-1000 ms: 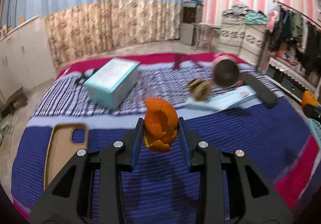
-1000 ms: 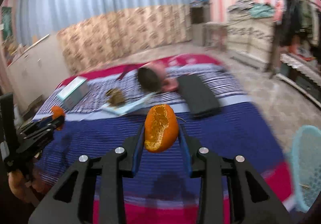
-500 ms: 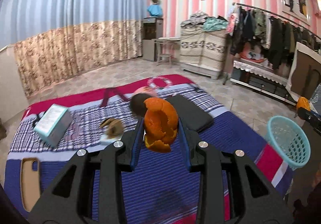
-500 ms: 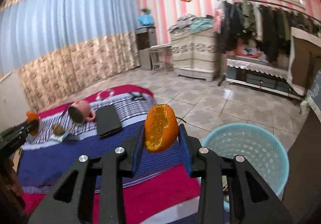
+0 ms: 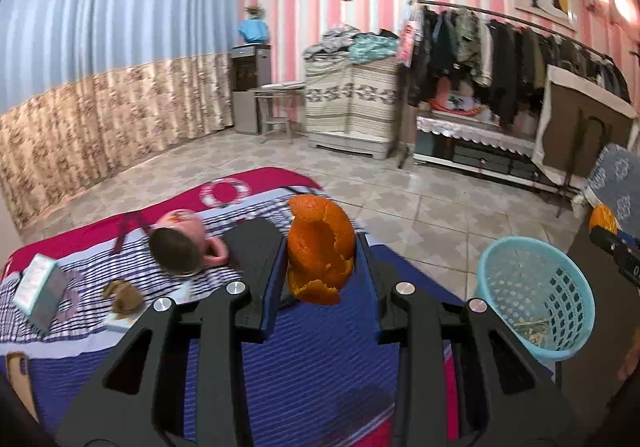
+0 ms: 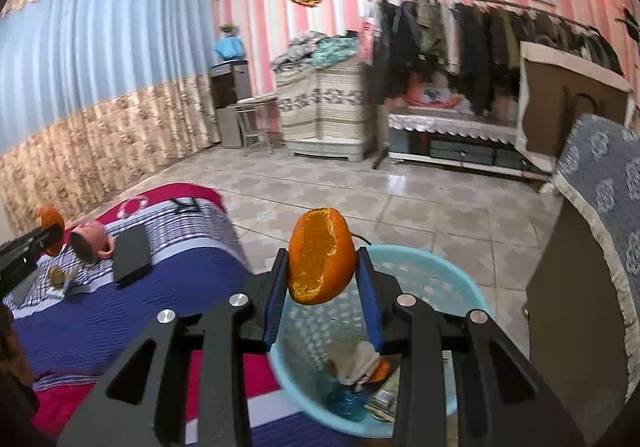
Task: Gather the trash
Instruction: 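Carry peel and orange half over the blue basket and open both tools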
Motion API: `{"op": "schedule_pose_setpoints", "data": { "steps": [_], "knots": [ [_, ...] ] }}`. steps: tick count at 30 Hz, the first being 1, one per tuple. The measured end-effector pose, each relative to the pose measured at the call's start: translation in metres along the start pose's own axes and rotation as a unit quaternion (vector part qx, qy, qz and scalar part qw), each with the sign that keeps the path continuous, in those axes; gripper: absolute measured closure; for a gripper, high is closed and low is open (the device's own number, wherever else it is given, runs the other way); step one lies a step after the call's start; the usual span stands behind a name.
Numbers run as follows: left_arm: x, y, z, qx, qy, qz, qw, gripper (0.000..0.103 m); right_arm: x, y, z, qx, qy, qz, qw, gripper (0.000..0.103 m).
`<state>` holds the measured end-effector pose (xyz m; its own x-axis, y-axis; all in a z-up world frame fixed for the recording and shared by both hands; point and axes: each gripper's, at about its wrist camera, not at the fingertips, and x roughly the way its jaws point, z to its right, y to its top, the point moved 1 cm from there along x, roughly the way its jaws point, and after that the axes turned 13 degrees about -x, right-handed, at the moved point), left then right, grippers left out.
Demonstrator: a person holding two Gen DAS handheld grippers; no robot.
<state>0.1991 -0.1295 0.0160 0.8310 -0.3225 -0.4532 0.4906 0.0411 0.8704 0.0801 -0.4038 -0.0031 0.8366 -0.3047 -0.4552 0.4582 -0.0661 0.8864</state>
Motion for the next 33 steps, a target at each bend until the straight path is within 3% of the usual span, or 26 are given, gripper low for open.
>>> {"op": "schedule_pose_setpoints", "data": {
  "steps": [13,20,27,28,31,33],
  "knots": [
    [0.035,-0.015,0.110,0.041,-0.091,-0.027,0.9946,0.070,0.021,-0.009,0.044,0.033,-0.042,0.003,0.999,0.069],
    [0.064,-0.041,0.174,0.079,-0.137,-0.065,0.9852,0.070,0.030,-0.017,0.063,0.036,-0.064,-0.007,0.997,0.069],
    [0.081,-0.060,0.212,0.107,-0.153,-0.081,0.9790,0.070,0.026,-0.031,0.093,0.078,-0.081,-0.012,0.994,0.069],
    [0.082,-0.061,0.214,0.107,-0.154,-0.081,0.9788,0.067,0.026,-0.034,0.096,0.083,-0.083,-0.014,0.993,0.069],
    [0.082,-0.065,0.216,0.110,-0.147,-0.073,0.9802,0.039,0.027,-0.037,0.103,0.093,-0.086,-0.019,0.992,0.069],
    [0.082,-0.065,0.216,0.113,-0.142,-0.070,0.9809,0.037,0.027,-0.037,0.102,0.094,-0.087,-0.019,0.992,0.069]
  ]
}}
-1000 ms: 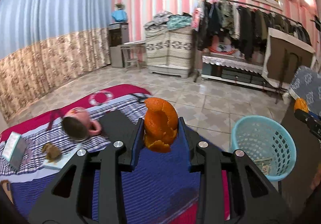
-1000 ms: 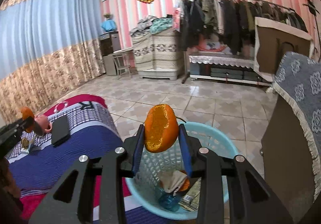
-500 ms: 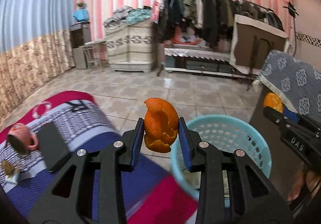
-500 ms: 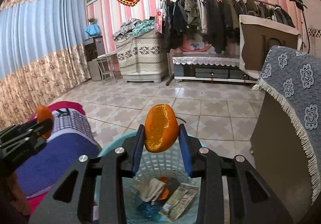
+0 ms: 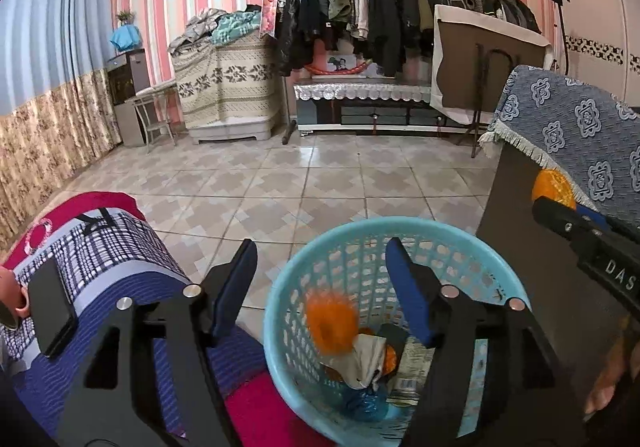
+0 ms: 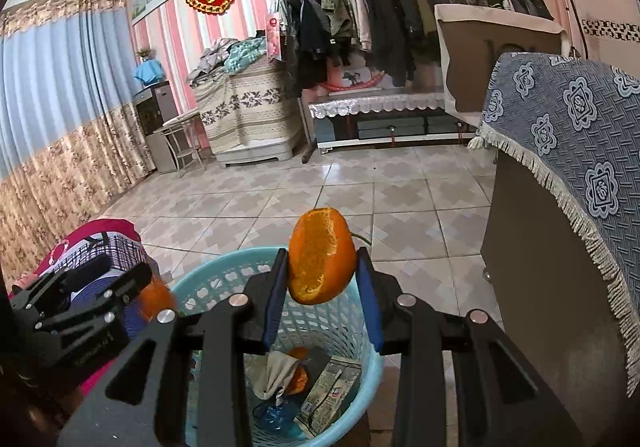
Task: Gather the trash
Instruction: 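Carry peel and orange half over the blue basket and open both tools, then move back over the bed and grasp the brown crumpled paper with the left tool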
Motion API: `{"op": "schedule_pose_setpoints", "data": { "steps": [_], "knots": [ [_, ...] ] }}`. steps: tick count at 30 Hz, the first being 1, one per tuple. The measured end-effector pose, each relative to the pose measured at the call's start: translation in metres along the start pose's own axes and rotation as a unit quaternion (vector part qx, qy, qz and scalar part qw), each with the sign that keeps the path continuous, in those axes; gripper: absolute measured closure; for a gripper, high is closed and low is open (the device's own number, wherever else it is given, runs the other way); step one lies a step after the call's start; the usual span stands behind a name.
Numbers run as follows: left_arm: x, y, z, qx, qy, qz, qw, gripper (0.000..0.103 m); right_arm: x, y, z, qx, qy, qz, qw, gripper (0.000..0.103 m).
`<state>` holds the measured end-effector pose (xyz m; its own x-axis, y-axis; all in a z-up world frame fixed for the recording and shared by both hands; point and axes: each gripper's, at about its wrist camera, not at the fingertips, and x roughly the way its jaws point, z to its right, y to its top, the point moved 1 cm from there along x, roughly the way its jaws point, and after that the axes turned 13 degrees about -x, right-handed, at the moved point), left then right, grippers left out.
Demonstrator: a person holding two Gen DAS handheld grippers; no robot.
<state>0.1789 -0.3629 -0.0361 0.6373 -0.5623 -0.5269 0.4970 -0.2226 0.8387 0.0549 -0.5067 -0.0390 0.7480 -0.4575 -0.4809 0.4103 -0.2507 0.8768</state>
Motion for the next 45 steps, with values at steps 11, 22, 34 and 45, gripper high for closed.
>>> {"op": "schedule_pose_setpoints", "data": {
  "steps": [11,22,34,45],
  "knots": [
    [-0.024,0.014,-0.038,-0.025,0.071,0.048,0.9960,0.006,0.006,0.005,-0.029,-0.033,0.005,-0.014,0.999,0.068],
    [-0.036,0.019,-0.088,-0.081,0.105,0.051,0.9898,0.006,0.017,0.004,-0.060,-0.055,0.018,-0.023,0.998,0.050],
    [-0.043,0.019,-0.101,-0.095,0.113,0.060,0.9872,0.006,0.000,0.009,-0.071,-0.081,-0.004,0.002,0.997,0.009],
    [-0.089,0.025,-0.137,-0.110,0.153,0.075,0.9792,0.006,-0.013,0.023,-0.098,-0.103,0.021,0.028,0.994,0.005]
  ]
}}
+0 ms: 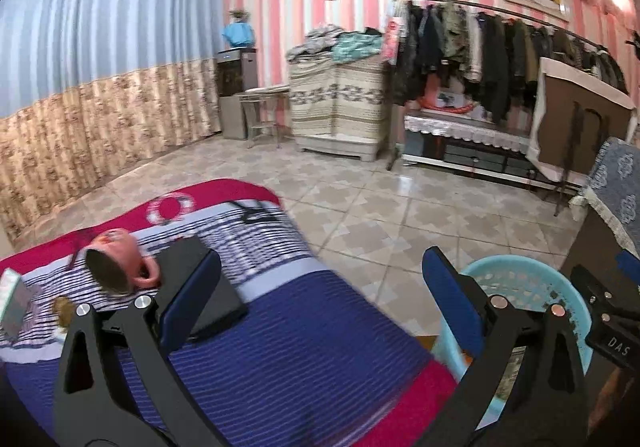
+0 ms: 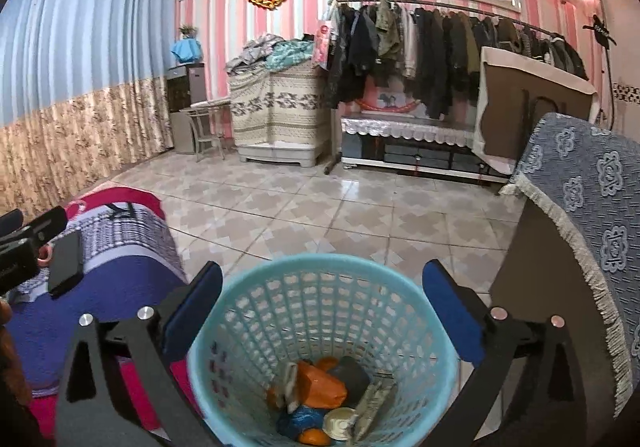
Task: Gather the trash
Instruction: 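Move back over the bed and grasp the brown crumpled paper with the left tool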
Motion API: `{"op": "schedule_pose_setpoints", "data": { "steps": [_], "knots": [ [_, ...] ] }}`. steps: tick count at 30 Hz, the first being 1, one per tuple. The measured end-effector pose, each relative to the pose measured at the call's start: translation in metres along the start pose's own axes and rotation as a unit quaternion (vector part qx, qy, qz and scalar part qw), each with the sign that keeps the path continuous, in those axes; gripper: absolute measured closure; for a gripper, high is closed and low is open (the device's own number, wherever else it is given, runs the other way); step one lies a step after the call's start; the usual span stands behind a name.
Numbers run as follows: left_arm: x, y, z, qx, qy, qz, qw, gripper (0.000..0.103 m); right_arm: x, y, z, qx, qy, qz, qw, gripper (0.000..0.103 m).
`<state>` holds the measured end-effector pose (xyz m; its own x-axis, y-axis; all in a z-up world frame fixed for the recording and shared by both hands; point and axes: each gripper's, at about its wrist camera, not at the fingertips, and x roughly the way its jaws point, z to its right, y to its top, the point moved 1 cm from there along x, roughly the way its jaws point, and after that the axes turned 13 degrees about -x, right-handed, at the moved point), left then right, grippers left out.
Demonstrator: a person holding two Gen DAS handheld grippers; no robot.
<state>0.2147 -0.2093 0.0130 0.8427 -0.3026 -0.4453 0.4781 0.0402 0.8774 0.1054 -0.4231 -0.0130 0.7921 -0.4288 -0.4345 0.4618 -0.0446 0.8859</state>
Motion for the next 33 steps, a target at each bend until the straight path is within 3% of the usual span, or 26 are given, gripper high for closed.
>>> {"op": "schedule_pose_setpoints", "data": {
  "steps": [10,21,28,33],
  "knots": [
    [-0.039,0.003,-0.079,-0.016,0.064,0.010,0.9978,0.006,-0.014,0.014,-0.056,-0.027,0.052,0.019,0.998,0.005],
    [-0.068,-0.011,-0.170,-0.042,0.137,0.008,0.9897,0.006,-0.020,0.020,-0.135,-0.070,0.118,0.022,0.990,0.005],
    [-0.069,-0.027,-0.220,-0.044,0.189,-0.006,0.9810,0.006,-0.014,0.017,-0.174,-0.086,0.149,0.016,0.985,0.005],
    [-0.052,-0.031,-0.256,-0.071,0.203,-0.033,0.9761,0.006,-0.005,0.012,-0.197,-0.093,0.167,0.006,0.982,0.005]
  ]
}}
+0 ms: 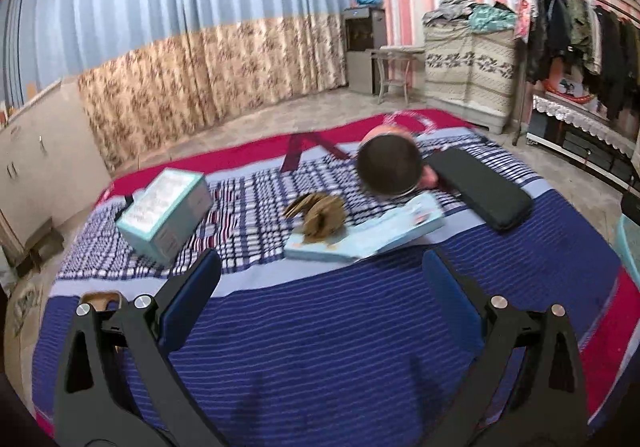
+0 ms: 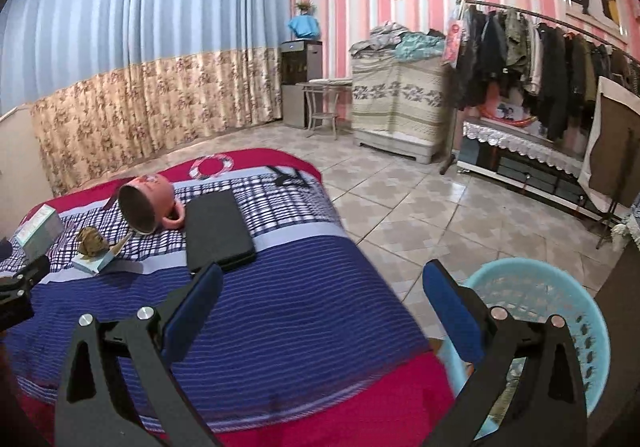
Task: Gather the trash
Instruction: 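Move back over the bed and grasp the brown crumpled paper with the left tool, then grasp the printed paper ticket with the right tool while the left tool holds the brown paper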
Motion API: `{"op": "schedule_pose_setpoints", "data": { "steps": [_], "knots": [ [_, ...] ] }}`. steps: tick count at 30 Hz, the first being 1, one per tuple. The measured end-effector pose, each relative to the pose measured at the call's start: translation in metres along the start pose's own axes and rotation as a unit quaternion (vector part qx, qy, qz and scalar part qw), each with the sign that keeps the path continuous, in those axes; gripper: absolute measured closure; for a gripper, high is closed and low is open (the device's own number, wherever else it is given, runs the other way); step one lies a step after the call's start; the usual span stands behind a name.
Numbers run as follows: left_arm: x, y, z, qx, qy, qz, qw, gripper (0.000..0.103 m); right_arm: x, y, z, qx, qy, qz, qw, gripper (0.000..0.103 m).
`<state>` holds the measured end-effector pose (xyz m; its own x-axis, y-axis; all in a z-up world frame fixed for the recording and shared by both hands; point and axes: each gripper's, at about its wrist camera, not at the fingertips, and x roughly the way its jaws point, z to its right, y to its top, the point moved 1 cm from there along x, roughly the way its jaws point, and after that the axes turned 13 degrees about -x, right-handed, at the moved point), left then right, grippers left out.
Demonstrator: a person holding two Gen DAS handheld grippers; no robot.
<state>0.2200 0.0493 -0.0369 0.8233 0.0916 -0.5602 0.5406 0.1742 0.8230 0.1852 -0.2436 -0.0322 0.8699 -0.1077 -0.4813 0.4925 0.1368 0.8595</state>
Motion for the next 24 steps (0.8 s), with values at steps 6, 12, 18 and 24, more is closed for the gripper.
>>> {"op": "schedule_pose_setpoints", "data": {
  "steps": [6,12,18,24],
  "knots": [
    [0.043,0.010,-0.014,-0.011,0.015,-0.024,0.9995,0.006,0.030,-0.002,-0.020,-0.006,0.022,-0.028,0.999,0.005],
    [0.087,0.027,-0.009,-0.009,0.012,-0.055,0.9984,0.006,0.056,0.002,-0.040,-0.007,0.061,-0.045,0.997,0.005],
    [0.119,0.027,0.003,0.010,-0.006,-0.091,0.9958,0.035,0.064,0.005,-0.068,-0.045,0.078,-0.053,0.995,0.005],
    [0.104,0.026,-0.004,0.009,-0.020,-0.076,0.9969,0.052,0.068,0.010,-0.093,-0.046,0.128,-0.063,0.989,0.005]
  ]
}}
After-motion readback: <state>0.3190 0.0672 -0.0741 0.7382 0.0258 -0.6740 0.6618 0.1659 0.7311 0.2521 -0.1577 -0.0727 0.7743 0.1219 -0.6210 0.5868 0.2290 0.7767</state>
